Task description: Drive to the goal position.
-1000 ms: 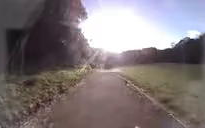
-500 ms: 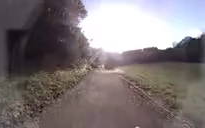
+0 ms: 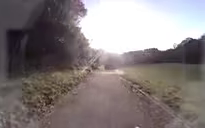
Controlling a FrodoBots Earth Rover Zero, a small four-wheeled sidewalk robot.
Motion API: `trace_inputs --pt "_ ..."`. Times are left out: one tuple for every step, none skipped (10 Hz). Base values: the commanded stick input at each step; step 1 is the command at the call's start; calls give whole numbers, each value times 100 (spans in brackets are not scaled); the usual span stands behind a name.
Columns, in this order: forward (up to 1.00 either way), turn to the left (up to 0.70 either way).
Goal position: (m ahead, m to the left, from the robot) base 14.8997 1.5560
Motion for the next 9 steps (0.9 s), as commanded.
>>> trace_inputs --pt "50 0" --pt "50 0" --pt "50 0" --pt "50 0" --pt "50 0" --pt "50 0" --pt "50 0" --pt "50 0" --pt "50 0"
